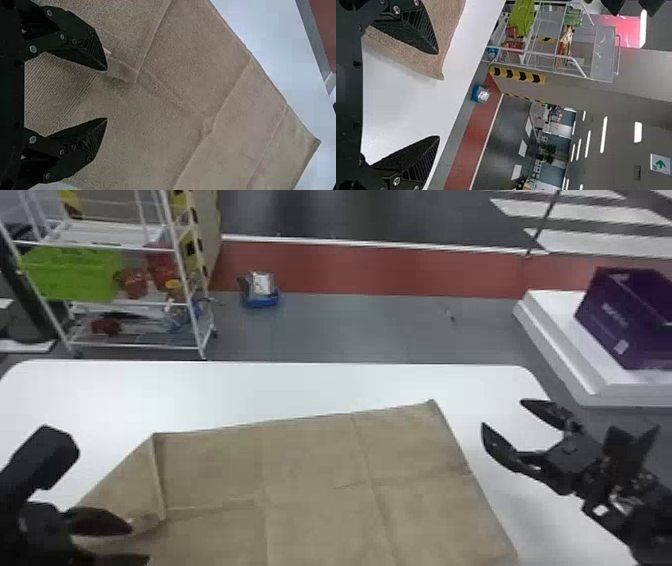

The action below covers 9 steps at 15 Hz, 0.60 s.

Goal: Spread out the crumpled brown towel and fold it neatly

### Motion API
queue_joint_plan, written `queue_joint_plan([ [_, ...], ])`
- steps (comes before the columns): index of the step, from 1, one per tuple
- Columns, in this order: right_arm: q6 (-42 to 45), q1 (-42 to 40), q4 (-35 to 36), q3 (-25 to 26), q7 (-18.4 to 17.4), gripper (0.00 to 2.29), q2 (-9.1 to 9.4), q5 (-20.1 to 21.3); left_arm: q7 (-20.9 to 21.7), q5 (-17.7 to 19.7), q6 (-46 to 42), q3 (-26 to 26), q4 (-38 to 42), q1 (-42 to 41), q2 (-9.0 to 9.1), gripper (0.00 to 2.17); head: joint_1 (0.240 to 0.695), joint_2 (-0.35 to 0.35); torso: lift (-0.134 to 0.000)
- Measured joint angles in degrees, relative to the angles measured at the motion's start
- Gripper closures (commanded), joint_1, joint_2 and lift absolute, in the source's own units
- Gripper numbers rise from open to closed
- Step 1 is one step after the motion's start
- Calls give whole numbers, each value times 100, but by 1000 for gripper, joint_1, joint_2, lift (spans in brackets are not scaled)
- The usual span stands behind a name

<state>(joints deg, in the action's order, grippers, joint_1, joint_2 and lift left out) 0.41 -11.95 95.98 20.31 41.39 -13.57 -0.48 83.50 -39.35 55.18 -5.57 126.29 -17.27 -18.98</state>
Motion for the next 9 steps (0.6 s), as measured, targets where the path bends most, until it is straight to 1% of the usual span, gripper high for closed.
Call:
queue_joint_plan([
  [2, -14, 15, -9, -23, 0, 127, 2, 4, -131, 3, 7, -38, 30, 7, 15, 515, 695, -102, -122],
  [3, -16, 19, -19, -26, 0, 127, 3, 4, -341, 27, -26, -65, 44, 25, 33, 515, 695, -98, -122],
  [5, 10, 30, -76, -39, 0, 127, 3, -2, -969, 83, -97, -84, -38, 115, 68, 515, 695, -72, -122],
  [6, 23, 35, -93, -47, 0, 127, 3, -6, -1126, 125, -105, -82, -109, 177, 80, 515, 695, -64, -122],
  [7, 31, 38, -105, -51, 0, 127, 3, -9, -1148, 180, -109, -71, -188, 267, 90, 515, 695, -61, -122],
  [9, 46, 40, -113, -53, 0, 127, 1, -12, -935, 223, -109, -12, -426, 497, 95, 515, 695, -68, -122],
])
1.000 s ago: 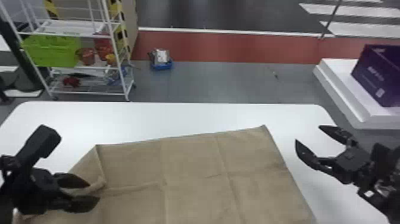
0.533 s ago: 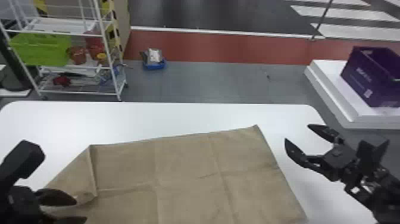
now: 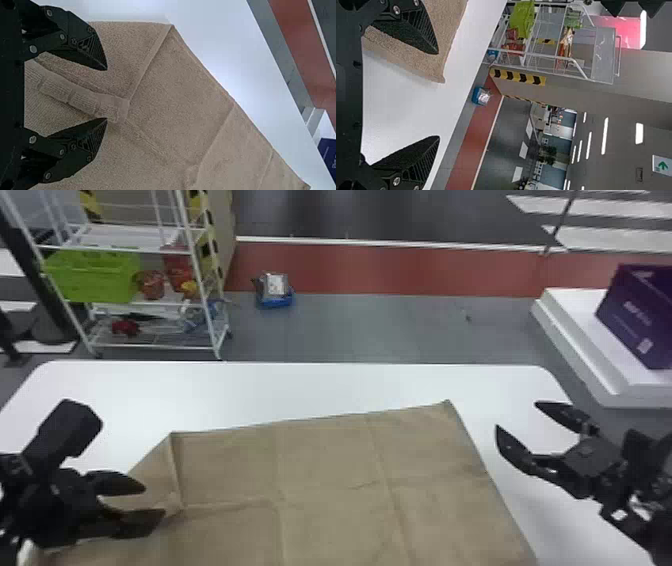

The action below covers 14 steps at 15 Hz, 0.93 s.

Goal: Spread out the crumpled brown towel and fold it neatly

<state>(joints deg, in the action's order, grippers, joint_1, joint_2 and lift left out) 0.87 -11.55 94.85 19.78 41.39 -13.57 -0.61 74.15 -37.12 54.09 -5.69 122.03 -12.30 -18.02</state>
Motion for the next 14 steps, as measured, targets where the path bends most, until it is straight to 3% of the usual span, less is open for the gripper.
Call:
queue_joint_plan([
  [3, 1, 1, 0, 0, 0, 127, -5, 0, 535, -70, 1, 115, -525, 333, -34, 522, 695, -80, -122],
  [4, -5, 2, 2, 0, 0, 127, -10, 0, 639, -109, 0, 144, -594, 350, -61, 623, 695, -81, -122],
  [7, -31, 5, 12, 5, 0, 127, -30, 1, 692, -159, -3, 154, -539, 297, -85, 1382, 695, -84, -122],
  [11, -41, 9, 16, -5, 0, 127, -33, 8, 560, -184, 18, 101, -302, 238, -32, 1443, 695, -82, -122],
  [14, -36, -3, 9, 5, 0, 127, -45, 8, 185, -166, 33, -37, -9, 159, 17, 1447, 695, -76, -122],
])
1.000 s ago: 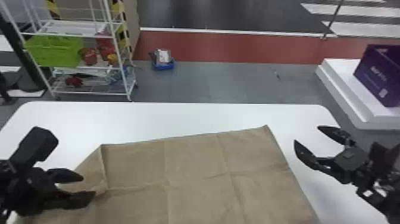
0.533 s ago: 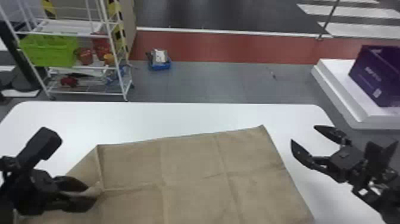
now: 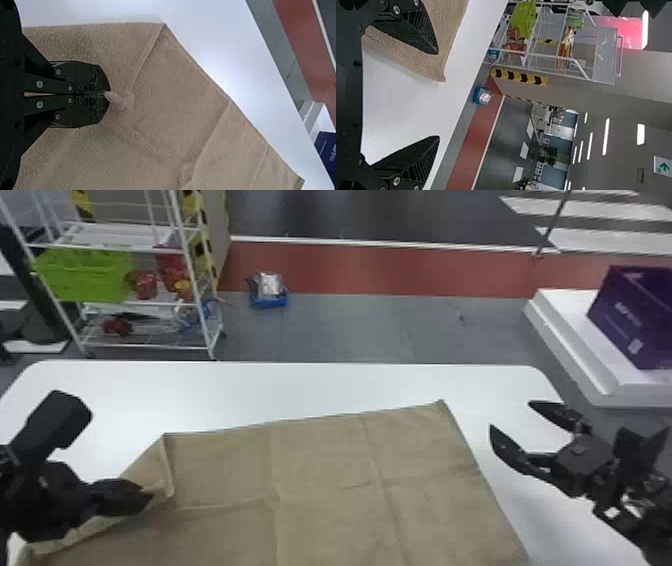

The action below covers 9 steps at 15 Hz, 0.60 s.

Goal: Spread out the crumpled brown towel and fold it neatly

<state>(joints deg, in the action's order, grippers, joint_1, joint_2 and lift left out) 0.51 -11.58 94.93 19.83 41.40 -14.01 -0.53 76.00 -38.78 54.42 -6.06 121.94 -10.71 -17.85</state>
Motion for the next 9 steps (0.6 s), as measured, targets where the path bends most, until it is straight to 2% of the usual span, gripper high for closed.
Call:
queue_joint_plan([
  [2, 3, -10, 0, 0, 4, 127, -4, 0, -538, 51, -8, -154, 66, 31, 36, 1447, 695, -48, -122],
  [4, 3, -11, -1, -9, 3, 127, -4, 0, -1384, 86, -13, -258, 36, 192, 44, 1443, 695, -16, -122],
  [5, 4, -17, 0, -13, 7, 127, -4, 0, -1800, 111, -14, -280, -84, 313, 45, 1447, 695, 21, -122],
  [9, 66, -60, -1, -25, 9, 127, 3, -7, -3242, 277, -28, -237, -992, 638, 76, 1443, 695, 73, -122],
])
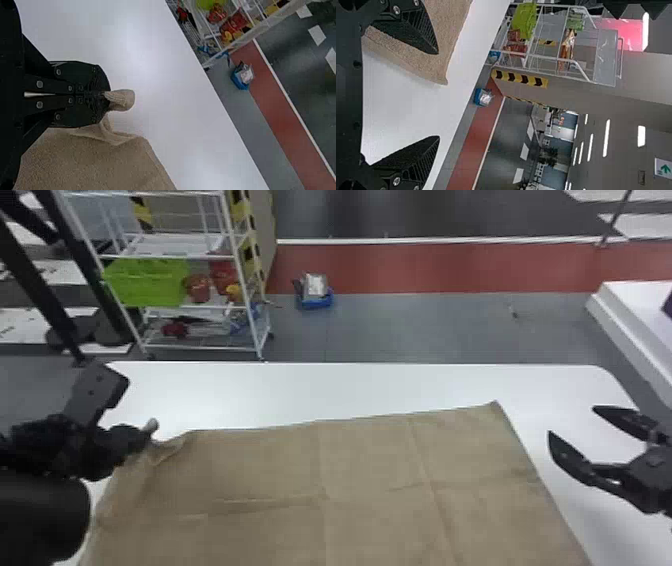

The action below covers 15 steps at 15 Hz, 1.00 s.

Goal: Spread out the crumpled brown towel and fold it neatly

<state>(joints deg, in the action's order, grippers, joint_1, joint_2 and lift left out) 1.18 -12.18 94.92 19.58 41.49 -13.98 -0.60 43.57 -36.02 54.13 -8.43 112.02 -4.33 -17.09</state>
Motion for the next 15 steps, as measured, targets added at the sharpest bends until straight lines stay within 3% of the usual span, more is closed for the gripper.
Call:
queue_joint_plan([
  [4, 9, -1, -5, -53, -5, 127, 11, 14, -940, -6, -5, 144, -998, 258, -5, 1436, 695, 129, -122],
  [5, 9, 3, -5, -60, -5, 127, 15, 21, -1219, -18, -5, 172, -1150, 271, -14, 1018, 695, 143, -122],
  [6, 8, 6, -4, -67, -5, 127, 17, 28, -1390, -27, 6, 180, -1220, 269, -20, 147, 695, 152, -122],
  [7, 2, 11, -2, -72, -5, 127, 19, 36, -1632, -10, 32, 140, -1210, 212, -21, -2, 695, 171, -122],
  [9, -7, 20, -2, -74, -4, 127, 19, 45, -2114, 126, 71, -68, -731, -81, 23, -2, 695, 189, -122],
  [12, 7, 20, -45, -74, -8, 127, 9, 50, -2148, 677, 71, -459, 275, -635, 157, 16, 695, 178, -122],
  [15, 65, -1, -21, -171, 12, 130, 14, 33, -2273, 855, 54, -645, 750, -934, 325, 16, 695, 180, -122],
])
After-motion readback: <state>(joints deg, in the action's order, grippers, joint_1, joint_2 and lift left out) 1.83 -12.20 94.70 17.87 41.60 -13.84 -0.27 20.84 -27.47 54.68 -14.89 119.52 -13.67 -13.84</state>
